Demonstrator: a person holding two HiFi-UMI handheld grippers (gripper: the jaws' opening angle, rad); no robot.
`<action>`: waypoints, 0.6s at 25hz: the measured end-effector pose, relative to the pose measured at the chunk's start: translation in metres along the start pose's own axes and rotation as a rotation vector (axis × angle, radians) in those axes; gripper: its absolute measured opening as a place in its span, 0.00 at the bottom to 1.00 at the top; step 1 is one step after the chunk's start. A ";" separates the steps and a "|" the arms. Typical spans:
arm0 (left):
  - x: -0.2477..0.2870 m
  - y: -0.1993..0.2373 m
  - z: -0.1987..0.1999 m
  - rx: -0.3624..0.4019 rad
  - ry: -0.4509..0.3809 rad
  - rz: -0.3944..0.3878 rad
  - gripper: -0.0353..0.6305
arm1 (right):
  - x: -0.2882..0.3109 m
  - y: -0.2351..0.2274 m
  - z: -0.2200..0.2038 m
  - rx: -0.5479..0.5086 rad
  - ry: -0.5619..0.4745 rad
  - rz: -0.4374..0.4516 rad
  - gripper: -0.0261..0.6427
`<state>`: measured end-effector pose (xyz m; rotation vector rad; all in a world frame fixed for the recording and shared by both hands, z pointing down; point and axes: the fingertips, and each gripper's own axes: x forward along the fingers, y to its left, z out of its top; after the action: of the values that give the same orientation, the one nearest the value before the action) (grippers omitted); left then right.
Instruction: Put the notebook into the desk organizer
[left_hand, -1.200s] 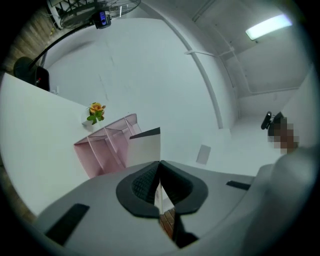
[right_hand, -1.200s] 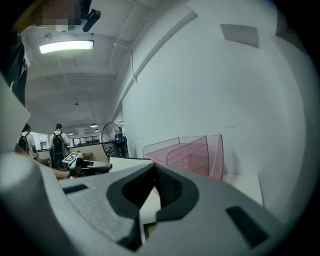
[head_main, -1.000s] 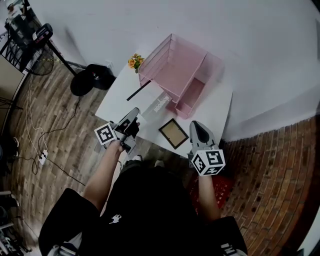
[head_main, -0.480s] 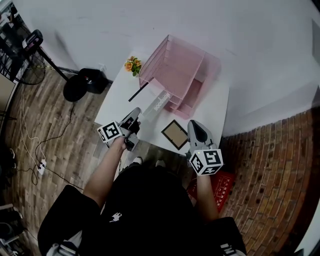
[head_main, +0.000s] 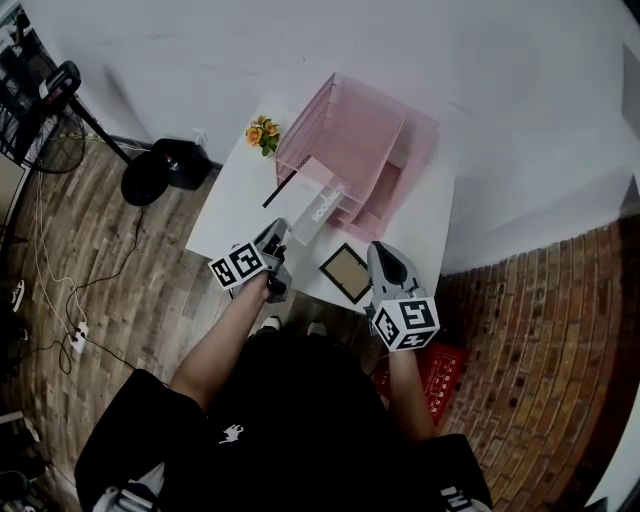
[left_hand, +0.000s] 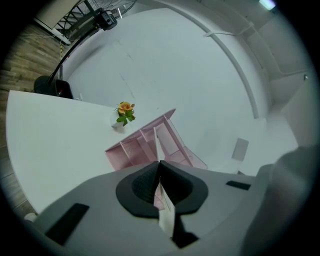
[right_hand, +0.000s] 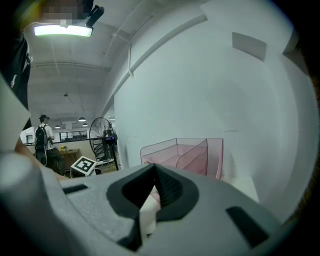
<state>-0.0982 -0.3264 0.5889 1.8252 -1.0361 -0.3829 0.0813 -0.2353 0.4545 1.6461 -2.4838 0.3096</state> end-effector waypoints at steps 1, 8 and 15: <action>0.003 -0.001 -0.001 0.001 -0.007 0.013 0.07 | 0.000 -0.001 0.000 -0.003 0.001 0.000 0.04; 0.029 -0.004 -0.011 0.038 -0.018 0.078 0.10 | 0.002 -0.011 -0.001 -0.001 0.007 0.007 0.04; 0.045 -0.006 -0.016 0.014 -0.034 0.094 0.11 | 0.002 -0.023 0.000 0.005 0.005 0.008 0.04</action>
<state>-0.0583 -0.3516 0.5992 1.7802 -1.1461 -0.3517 0.1016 -0.2457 0.4573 1.6348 -2.4886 0.3206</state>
